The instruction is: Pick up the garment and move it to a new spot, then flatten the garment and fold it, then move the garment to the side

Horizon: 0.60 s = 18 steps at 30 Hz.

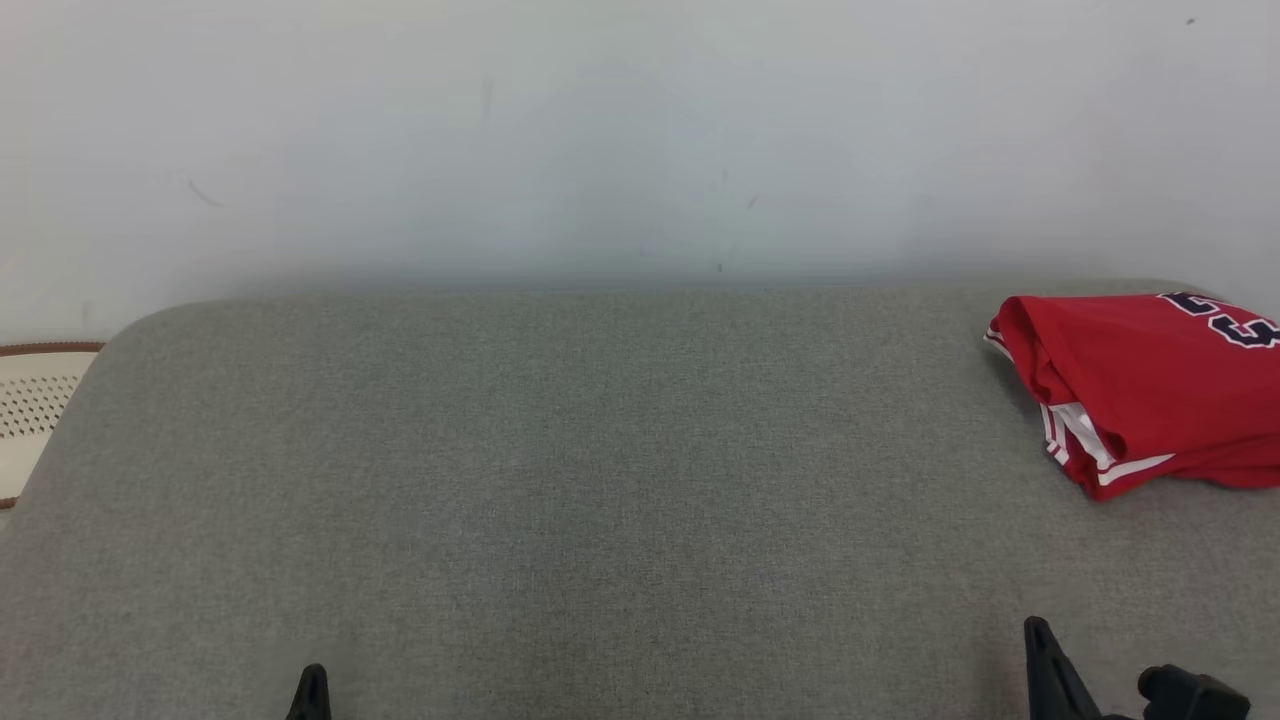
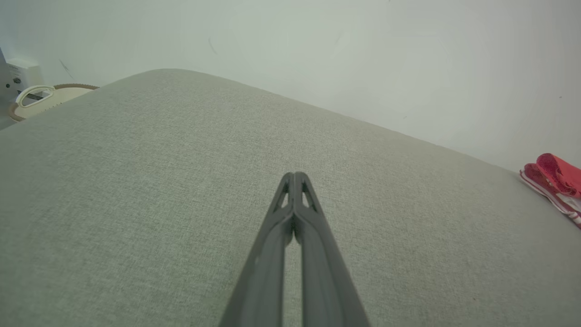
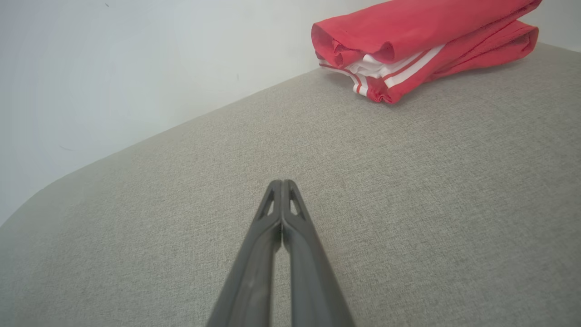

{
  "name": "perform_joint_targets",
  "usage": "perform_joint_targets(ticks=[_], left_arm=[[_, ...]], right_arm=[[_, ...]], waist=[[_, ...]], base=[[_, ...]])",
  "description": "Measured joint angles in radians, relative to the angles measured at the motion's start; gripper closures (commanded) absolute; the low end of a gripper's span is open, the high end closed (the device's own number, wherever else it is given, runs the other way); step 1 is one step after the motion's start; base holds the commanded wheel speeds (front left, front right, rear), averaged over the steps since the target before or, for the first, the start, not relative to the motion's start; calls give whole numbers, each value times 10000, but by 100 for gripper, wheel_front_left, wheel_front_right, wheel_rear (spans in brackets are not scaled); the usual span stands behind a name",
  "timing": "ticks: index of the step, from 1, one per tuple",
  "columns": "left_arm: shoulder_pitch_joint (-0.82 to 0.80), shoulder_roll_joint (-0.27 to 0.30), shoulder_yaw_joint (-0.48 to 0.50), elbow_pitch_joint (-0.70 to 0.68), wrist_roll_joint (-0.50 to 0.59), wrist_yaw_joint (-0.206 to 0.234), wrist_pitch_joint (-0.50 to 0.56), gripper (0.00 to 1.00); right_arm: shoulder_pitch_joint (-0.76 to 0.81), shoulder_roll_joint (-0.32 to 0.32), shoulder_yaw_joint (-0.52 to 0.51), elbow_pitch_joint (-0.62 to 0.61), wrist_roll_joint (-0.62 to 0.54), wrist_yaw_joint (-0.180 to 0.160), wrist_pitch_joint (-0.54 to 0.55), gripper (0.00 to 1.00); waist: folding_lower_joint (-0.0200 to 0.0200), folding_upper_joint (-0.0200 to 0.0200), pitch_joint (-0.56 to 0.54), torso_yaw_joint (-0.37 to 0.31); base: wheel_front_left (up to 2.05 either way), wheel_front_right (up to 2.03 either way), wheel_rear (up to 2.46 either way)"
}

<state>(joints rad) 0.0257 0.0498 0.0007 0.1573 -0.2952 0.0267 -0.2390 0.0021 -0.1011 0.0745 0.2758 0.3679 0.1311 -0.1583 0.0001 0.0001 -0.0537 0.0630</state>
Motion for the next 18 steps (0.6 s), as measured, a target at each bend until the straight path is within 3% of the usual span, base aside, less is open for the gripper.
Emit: perform_joint_targets(ticks=[18], left_arm=[[-978, 0, -861, 782, -3494, -362, 6, 100]], right_arm=[[-621, -8, -1392, 336, 2796, -2, 1281, 100]], waist=[[0, 0, 106, -99]], base=[[0, 0, 0]])
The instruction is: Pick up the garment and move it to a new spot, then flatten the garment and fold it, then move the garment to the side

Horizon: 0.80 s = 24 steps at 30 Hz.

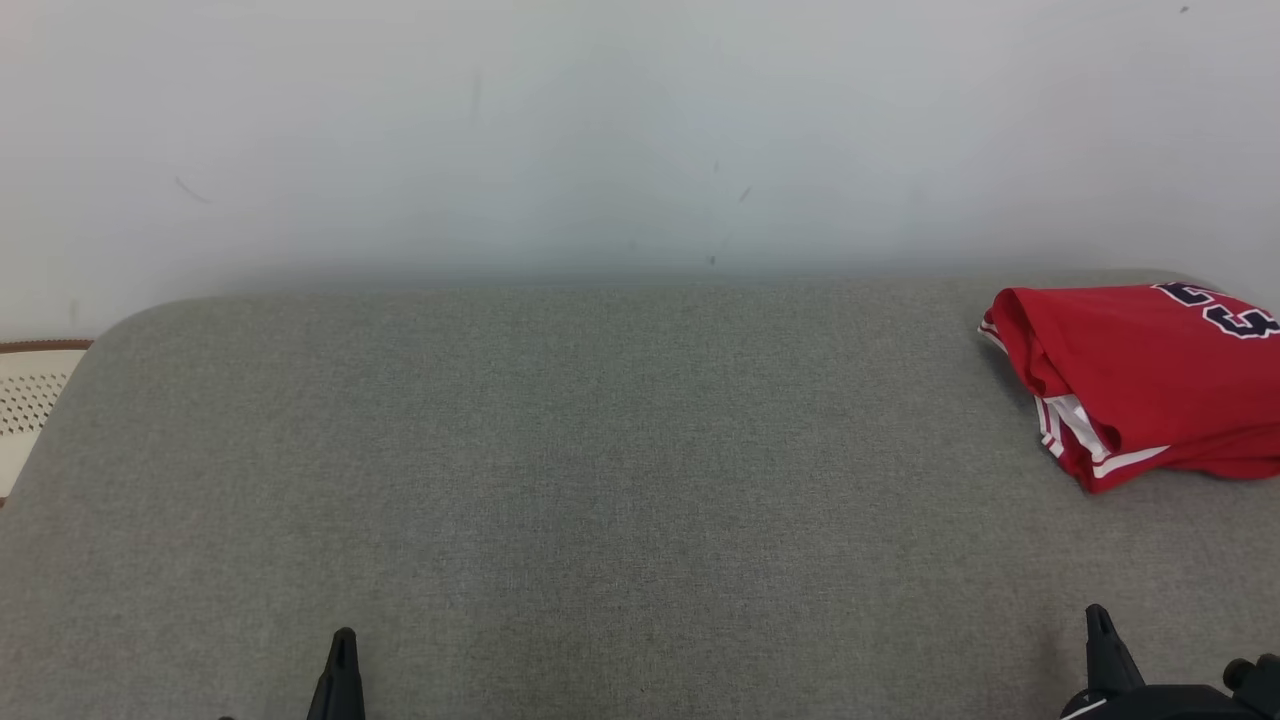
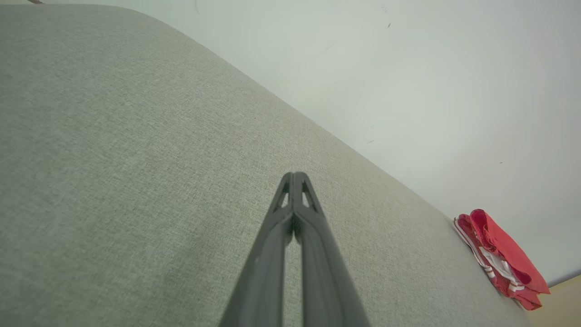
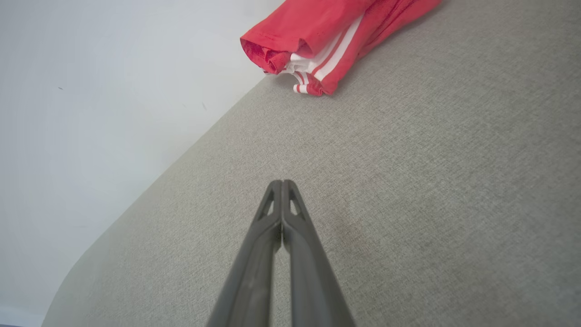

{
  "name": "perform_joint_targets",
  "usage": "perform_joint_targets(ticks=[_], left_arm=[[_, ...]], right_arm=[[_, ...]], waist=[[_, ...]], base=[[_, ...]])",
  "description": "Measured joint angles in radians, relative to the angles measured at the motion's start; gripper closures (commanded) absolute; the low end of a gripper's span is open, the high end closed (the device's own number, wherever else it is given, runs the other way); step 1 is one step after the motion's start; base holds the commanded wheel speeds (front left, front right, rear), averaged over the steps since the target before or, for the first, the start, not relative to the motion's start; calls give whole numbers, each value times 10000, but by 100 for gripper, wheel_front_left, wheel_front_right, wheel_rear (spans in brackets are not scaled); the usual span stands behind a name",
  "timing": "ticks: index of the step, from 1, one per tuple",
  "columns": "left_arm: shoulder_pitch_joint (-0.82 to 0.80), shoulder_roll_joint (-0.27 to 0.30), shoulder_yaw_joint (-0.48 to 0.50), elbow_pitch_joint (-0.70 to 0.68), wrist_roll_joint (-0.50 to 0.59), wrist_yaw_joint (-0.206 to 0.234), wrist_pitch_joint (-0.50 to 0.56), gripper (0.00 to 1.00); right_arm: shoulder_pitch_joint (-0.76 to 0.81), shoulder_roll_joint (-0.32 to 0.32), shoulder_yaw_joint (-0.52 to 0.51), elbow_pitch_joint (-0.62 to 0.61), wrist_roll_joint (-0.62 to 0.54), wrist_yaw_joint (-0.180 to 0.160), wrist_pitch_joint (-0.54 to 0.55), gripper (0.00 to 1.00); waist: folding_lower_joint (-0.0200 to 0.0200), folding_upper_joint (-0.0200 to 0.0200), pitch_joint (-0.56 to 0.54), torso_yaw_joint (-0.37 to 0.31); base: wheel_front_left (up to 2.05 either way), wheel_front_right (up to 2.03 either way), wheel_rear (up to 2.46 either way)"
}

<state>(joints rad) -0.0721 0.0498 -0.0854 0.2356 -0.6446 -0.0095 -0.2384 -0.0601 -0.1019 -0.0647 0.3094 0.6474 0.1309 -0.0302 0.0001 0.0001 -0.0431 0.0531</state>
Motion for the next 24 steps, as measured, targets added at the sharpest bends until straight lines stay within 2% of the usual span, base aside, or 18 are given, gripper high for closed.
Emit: perform_joint_targets(ticks=[24], left_arm=[[-1050, 0, -882, 857, -3672, -416, 94, 100]], right_arm=[[-687, -25, -1475, 372, 3005, -2, 1360, 100]], waist=[[0, 0, 140, -133]], base=[[0, 0, 0]])
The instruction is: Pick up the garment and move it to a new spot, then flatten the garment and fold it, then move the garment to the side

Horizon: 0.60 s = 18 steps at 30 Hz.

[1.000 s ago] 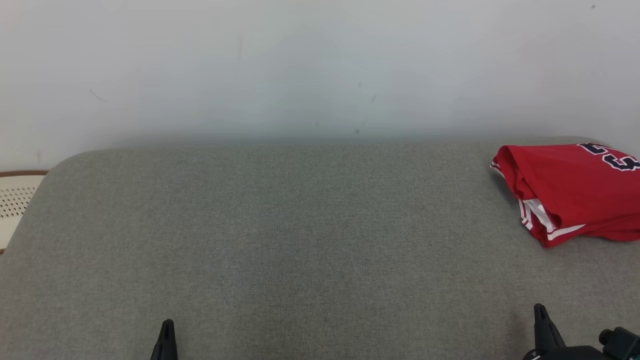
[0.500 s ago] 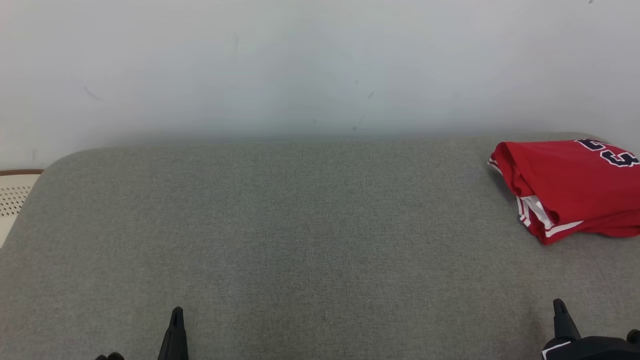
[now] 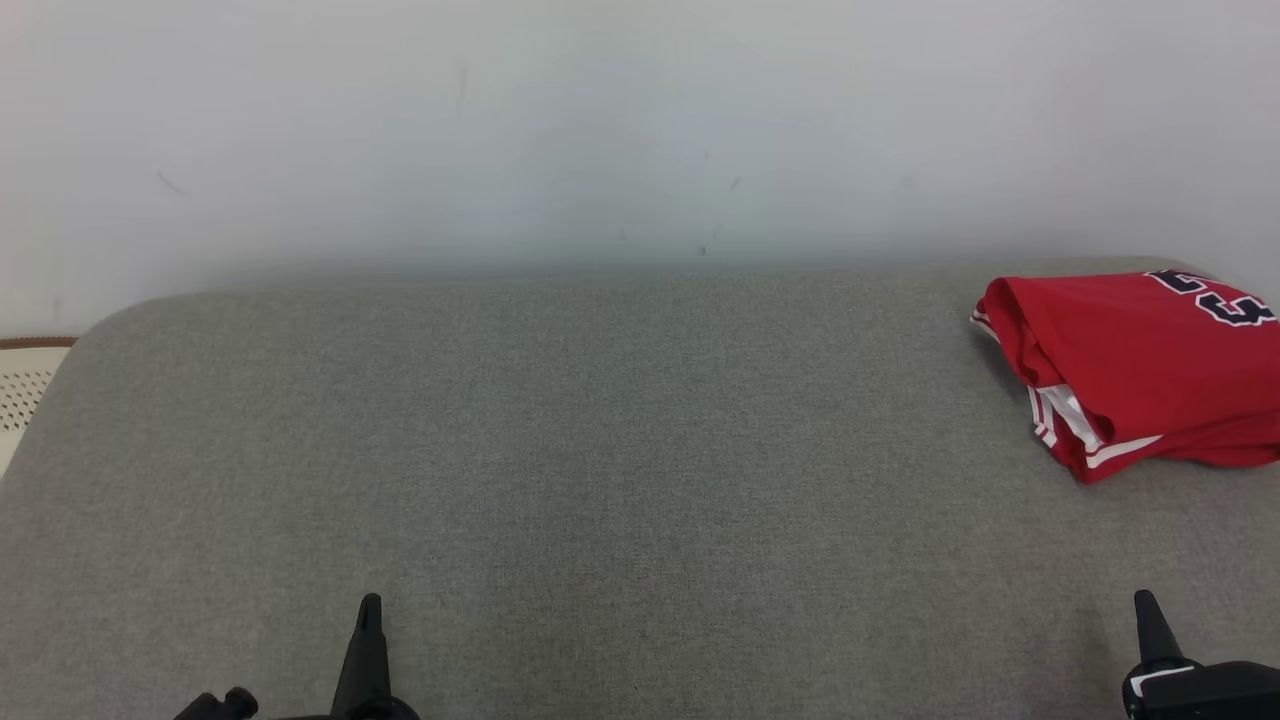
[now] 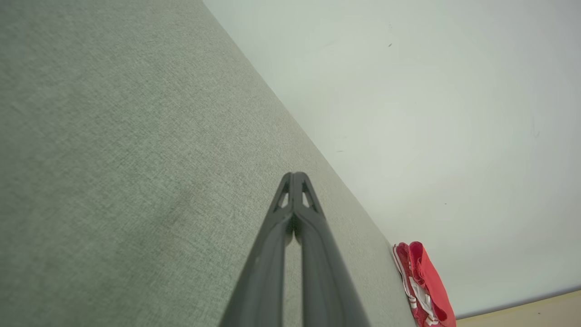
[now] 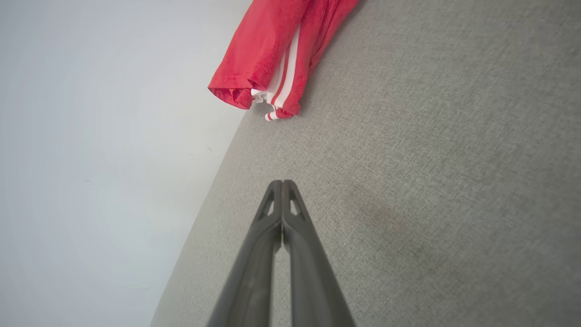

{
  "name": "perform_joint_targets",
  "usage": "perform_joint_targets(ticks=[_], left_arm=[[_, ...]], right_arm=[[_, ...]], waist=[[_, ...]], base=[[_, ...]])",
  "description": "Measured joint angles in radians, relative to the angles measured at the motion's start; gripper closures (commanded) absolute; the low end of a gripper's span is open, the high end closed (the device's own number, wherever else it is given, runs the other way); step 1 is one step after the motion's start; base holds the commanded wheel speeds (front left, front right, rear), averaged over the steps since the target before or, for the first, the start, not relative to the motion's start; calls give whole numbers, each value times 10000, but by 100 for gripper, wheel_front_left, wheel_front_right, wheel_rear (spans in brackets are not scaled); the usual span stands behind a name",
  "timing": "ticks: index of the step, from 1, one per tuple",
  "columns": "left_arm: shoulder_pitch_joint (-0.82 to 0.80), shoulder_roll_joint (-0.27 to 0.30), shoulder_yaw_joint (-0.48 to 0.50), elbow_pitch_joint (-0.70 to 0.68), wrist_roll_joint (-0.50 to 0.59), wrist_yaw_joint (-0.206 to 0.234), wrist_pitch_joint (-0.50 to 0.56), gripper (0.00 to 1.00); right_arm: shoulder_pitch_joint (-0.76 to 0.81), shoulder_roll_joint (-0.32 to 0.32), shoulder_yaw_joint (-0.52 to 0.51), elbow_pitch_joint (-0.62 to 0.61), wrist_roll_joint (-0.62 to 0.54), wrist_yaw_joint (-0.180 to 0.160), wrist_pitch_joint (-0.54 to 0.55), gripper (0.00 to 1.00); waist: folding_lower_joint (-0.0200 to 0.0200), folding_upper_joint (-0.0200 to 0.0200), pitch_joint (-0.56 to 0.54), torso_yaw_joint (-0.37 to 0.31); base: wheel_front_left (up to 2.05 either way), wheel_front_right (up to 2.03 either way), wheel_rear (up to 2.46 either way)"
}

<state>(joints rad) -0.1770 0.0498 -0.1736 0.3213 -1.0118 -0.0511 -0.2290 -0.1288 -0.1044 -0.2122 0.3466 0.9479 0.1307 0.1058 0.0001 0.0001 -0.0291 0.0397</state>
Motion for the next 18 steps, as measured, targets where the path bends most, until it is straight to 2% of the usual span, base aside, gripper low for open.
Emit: perform_joint_targets(ticks=[18], left_arm=[[-643, 2, -535, 535, -2199, -228, 81, 100]], right_arm=[[-419, -25, -888, 228, 1841, -2, 807, 100]], waist=[[0, -1, 105, -100]], base=[[0, 0, 0]])
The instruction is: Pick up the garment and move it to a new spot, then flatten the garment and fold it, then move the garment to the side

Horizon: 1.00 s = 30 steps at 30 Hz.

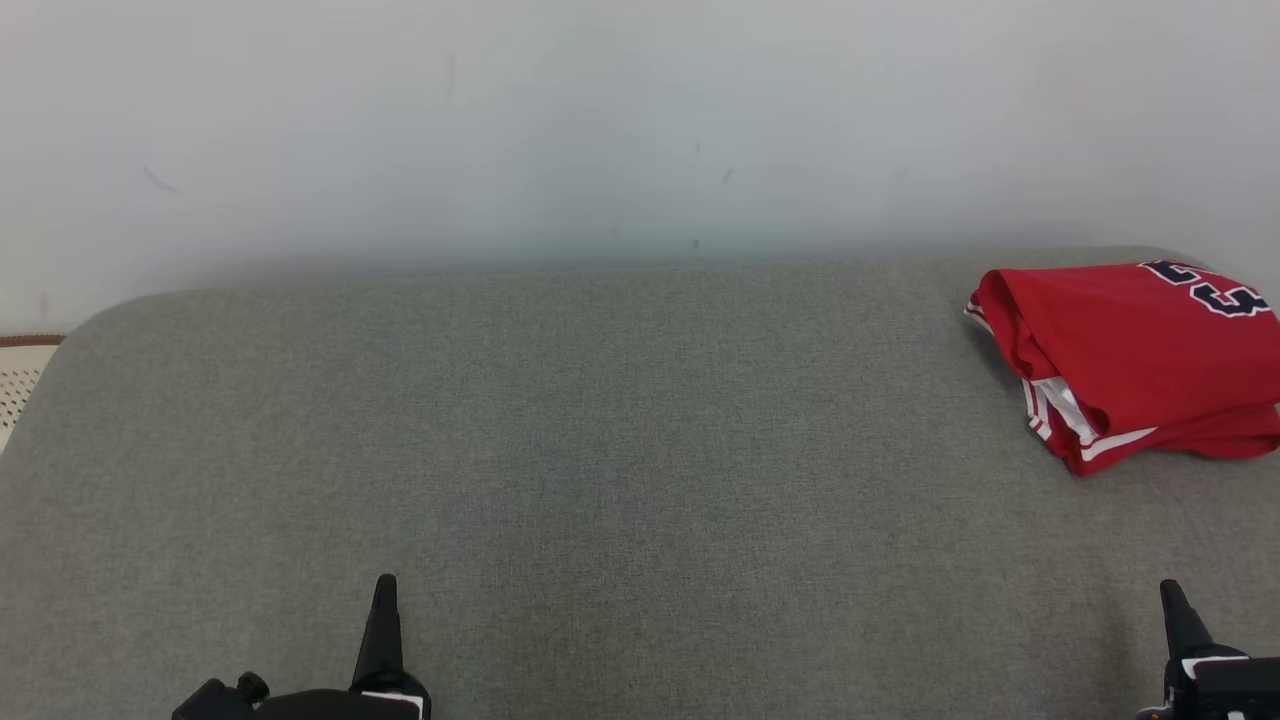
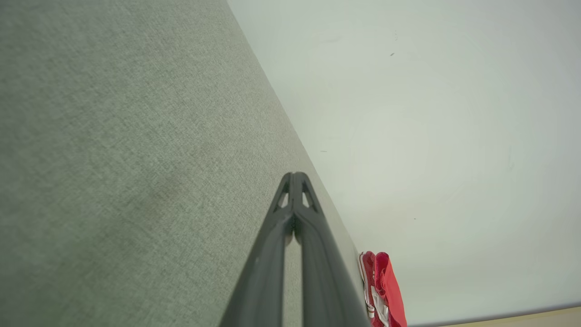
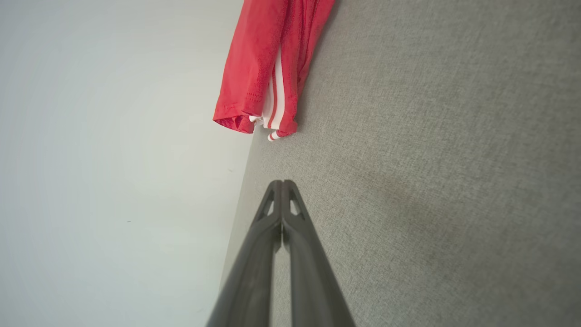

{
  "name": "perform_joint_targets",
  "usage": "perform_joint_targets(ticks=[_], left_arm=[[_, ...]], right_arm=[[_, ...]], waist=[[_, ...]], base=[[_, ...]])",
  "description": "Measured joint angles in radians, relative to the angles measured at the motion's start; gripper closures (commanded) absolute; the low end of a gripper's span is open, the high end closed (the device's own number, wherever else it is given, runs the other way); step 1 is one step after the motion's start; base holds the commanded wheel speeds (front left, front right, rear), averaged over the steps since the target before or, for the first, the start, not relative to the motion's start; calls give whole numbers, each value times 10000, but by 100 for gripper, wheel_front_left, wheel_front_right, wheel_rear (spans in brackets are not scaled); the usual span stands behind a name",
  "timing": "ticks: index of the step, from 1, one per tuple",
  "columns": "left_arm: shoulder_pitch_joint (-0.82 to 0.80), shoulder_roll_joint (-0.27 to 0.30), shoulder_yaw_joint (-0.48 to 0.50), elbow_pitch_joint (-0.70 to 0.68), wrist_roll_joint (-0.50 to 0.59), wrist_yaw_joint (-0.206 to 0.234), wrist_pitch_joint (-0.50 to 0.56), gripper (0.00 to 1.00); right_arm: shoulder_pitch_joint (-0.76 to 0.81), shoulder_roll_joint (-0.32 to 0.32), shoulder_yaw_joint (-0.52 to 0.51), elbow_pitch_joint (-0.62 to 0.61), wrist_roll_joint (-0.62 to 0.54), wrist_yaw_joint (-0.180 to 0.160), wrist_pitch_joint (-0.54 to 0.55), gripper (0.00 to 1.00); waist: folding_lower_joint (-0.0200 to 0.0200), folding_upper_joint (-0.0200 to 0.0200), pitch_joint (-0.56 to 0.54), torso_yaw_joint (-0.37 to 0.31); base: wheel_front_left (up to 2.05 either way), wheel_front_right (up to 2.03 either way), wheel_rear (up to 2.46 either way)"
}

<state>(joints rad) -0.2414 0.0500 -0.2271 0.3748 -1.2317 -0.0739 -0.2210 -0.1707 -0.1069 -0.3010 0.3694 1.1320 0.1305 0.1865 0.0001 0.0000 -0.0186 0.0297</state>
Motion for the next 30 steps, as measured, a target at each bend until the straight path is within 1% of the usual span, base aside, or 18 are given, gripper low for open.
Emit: perform_joint_targets(ticks=[13, 30], left_arm=[[-427, -2, -336, 324, -1455, -138, 17, 100], [-915, -4, -721, 694, -3037, -314, 86, 100]], right_arm=[[-251, -29, -560, 125, 1179, 2, 525, 100], [-523, -73, -1200, 301, 2504, 0, 1131, 100]], waist=[[0, 0, 76, -72], [0, 0, 175, -167]], base=[[0, 0, 0], [0, 0, 0]])
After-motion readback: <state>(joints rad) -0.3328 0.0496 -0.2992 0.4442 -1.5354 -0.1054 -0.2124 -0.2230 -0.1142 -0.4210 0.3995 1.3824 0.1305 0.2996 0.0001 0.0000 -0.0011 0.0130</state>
